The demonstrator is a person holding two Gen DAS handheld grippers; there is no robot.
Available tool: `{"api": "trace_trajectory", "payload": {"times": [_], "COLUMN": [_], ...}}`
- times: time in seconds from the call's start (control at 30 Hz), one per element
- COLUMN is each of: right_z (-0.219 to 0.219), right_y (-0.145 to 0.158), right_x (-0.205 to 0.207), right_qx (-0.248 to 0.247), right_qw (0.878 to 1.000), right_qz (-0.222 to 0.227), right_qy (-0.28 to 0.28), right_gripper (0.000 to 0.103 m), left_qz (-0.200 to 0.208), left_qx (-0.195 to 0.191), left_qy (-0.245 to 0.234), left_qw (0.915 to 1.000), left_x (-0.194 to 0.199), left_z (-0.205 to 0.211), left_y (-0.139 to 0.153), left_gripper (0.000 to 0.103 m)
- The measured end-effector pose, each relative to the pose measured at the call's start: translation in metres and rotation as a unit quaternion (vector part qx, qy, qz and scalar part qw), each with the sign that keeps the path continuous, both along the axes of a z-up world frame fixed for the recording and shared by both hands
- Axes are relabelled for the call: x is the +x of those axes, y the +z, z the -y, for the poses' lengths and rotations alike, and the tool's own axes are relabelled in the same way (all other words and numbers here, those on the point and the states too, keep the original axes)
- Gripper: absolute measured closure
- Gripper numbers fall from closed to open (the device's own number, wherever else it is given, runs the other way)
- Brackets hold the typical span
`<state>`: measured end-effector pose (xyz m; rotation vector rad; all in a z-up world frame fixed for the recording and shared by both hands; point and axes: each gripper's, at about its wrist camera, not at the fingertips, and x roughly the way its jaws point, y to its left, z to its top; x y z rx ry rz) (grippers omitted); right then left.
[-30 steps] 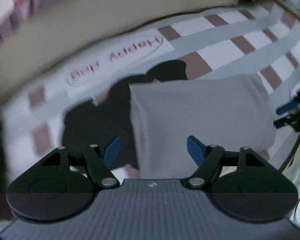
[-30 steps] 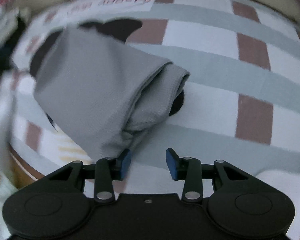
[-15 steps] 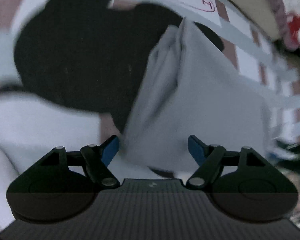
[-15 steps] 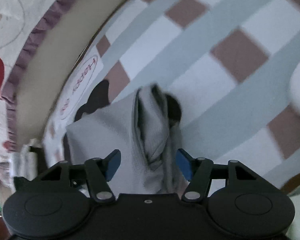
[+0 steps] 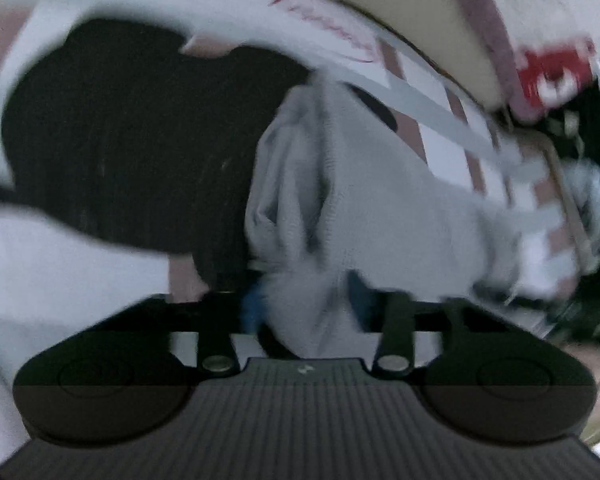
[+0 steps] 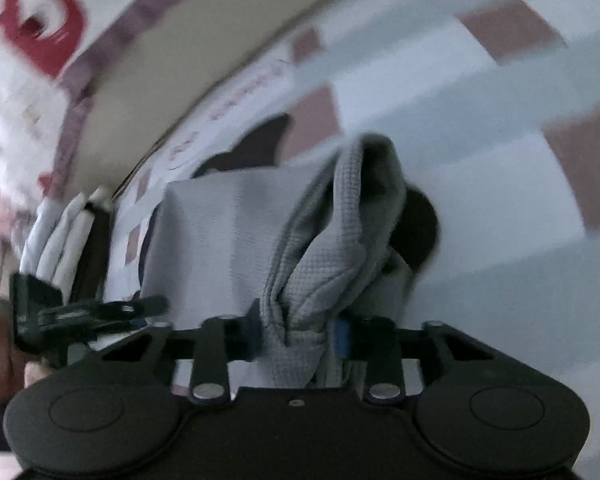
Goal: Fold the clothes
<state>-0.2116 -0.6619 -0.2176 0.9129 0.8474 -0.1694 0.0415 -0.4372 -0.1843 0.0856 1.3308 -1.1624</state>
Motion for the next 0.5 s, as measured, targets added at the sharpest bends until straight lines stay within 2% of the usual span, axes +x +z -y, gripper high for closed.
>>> {"api": "trace_trajectory", "payload": {"times": [0.1, 0.17, 0.27, 0.3, 0.33, 0.4, 0.5], "right_z": [-0.002, 0.0, -0.001, -0.001, -0.001, 0.003, 0.009], "right_y": [0.03, 0.042, 0.04, 0.033, 0.026, 0.015, 0.0], "right_x": [0.012, 0.019, 0.028, 0.028, 0.027, 0.014, -0.005], "right_qx": [-0.067, -0.101, -0.147, -0.143, -0.129, -0.048, 0.066], "right_qw": [0.997, 0.994, 0.988, 0.988, 0.99, 0.996, 0.988], "right_qz": [0.03, 0.034, -0.006, -0.027, -0.046, -0.074, -0.11], "right_qy": [0.027, 0.04, 0.053, 0.051, 0.041, -0.013, -0.087], "right_gripper": [0.07, 0.071, 0.071, 0.071, 0.07, 0.069, 0.069], "left_qz": [0.056, 0.092, 0.131, 0.14, 0.145, 0.137, 0.1], "left_qx": [-0.017, -0.011, 0.018, 0.03, 0.041, 0.049, 0.048], "left_qy": [-0.024, -0.034, -0.047, -0.05, -0.052, -0.048, -0.032], "left_qw": [0.998, 0.9951, 0.9901, 0.9885, 0.9872, 0.9882, 0.9933], "left_x": [-0.007, -0.01, -0.016, -0.017, -0.019, -0.017, -0.009], "left_z": [0.007, 0.007, 0.007, 0.008, 0.009, 0.008, 0.003], "left_y": [0.018, 0.025, 0.024, 0.022, 0.019, 0.016, 0.011], "left_gripper": [0.079, 0.079, 0.075, 0.073, 0.067, 0.061, 0.054]}}
